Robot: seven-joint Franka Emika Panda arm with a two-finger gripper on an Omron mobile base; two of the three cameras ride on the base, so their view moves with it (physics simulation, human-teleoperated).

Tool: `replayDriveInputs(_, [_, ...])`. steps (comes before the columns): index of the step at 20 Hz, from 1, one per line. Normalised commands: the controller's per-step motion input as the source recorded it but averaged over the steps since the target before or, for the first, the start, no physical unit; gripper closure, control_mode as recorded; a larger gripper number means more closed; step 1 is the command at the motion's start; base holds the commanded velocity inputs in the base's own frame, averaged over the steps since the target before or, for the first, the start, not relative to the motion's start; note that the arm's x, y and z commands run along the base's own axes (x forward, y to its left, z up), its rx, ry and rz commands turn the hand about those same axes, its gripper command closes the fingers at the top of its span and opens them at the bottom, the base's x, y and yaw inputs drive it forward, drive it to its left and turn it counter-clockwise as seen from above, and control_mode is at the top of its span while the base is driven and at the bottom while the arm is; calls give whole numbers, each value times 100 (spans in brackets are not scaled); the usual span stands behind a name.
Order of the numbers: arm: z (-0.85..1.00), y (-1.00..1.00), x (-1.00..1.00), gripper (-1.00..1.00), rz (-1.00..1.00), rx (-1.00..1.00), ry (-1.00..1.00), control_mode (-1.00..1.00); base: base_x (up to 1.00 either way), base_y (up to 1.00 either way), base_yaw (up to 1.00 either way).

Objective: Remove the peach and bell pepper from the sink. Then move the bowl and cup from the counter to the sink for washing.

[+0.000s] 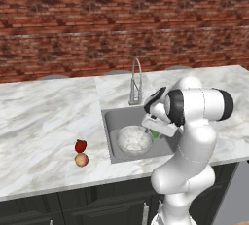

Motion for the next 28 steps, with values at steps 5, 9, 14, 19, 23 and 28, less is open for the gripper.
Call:
replayDriveInputs(5, [32,0,-23,-100,0,0,0,-100,0,0,0])
replayDriveInputs(9, [31,-1,-26,-100,0,0,0,-100,0,0,0])
replayDriveInputs(14, [33,-1,-29,-100,0,0,0,-100,0,0,0])
replayDriveInputs(19, [35,-2,-31,-100,0,0,0,-100,0,0,0])
replayDriveInputs(23, [35,-3,-29,-100,-2,0,0,-100,0,0,0])
replayDriveInputs(28, [34,-2,-31,-100,-4,-2,0,-100,0,0,0])
